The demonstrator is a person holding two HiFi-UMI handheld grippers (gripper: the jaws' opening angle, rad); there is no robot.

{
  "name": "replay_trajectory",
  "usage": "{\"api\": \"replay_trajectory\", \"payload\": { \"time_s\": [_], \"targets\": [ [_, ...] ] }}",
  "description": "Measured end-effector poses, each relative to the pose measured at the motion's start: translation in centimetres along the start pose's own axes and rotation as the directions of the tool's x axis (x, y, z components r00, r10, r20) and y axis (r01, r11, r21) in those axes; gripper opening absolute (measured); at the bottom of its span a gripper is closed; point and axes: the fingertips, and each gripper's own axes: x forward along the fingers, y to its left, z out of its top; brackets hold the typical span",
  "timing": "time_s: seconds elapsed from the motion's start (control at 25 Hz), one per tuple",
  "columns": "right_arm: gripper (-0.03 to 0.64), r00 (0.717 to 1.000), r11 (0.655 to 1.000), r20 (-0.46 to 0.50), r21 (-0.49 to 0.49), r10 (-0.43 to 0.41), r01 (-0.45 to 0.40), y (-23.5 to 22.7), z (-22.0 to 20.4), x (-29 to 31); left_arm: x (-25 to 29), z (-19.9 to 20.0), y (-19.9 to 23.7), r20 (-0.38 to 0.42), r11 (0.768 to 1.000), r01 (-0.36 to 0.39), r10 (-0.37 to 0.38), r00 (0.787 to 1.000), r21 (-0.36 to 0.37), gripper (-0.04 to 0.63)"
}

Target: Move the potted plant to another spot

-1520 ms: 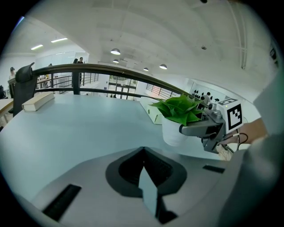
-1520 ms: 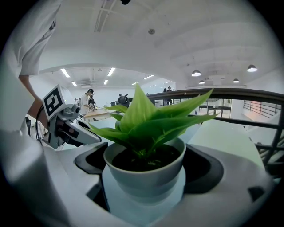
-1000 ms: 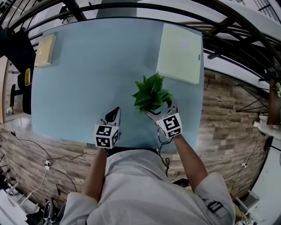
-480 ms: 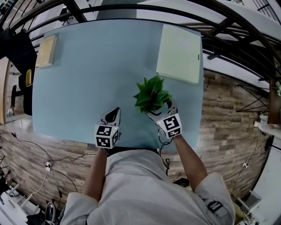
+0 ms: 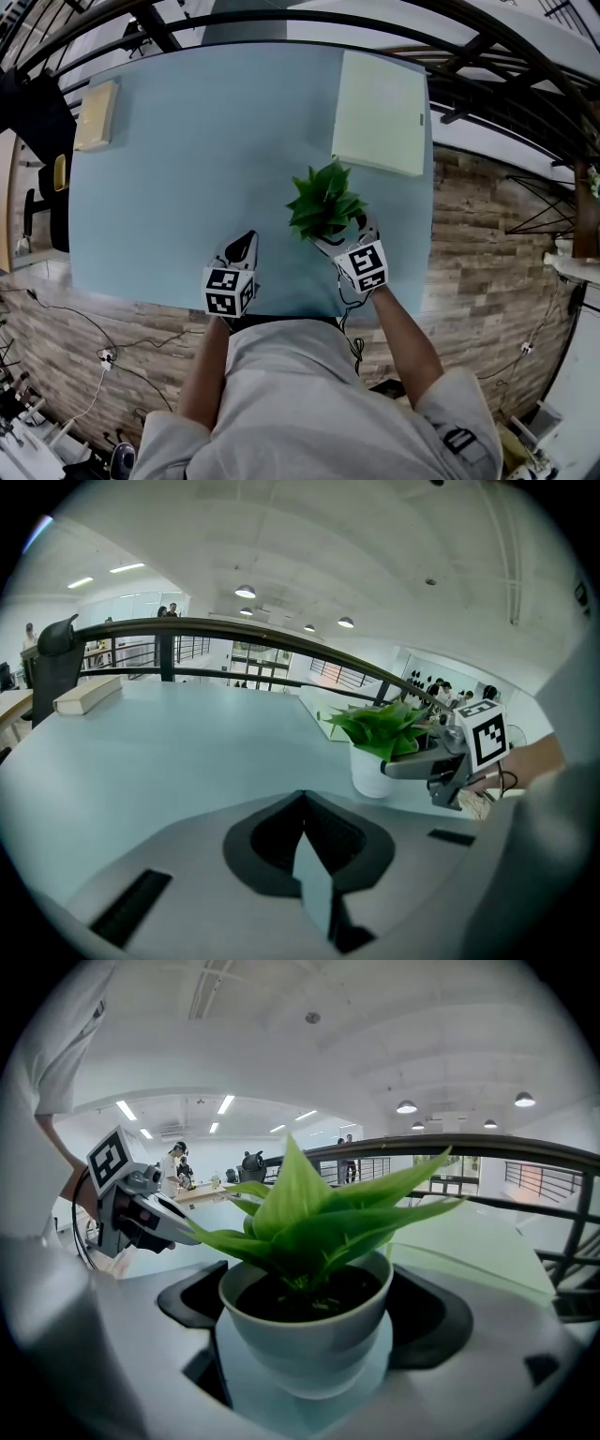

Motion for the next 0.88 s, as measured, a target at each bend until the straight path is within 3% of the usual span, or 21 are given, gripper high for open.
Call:
{"api": "replay_trajectory", "payload": {
  "time_s": [0.88],
  "targets": [
    [0.529,1.0,1.0,-0.026,-0.014,-0.001,0.001,-0.1,-1.0,-0.2,1.4,-0.1,-1.5,-0.029,0.998,0.057,-0.056,0.998,0.029,0.011]
  ]
}}
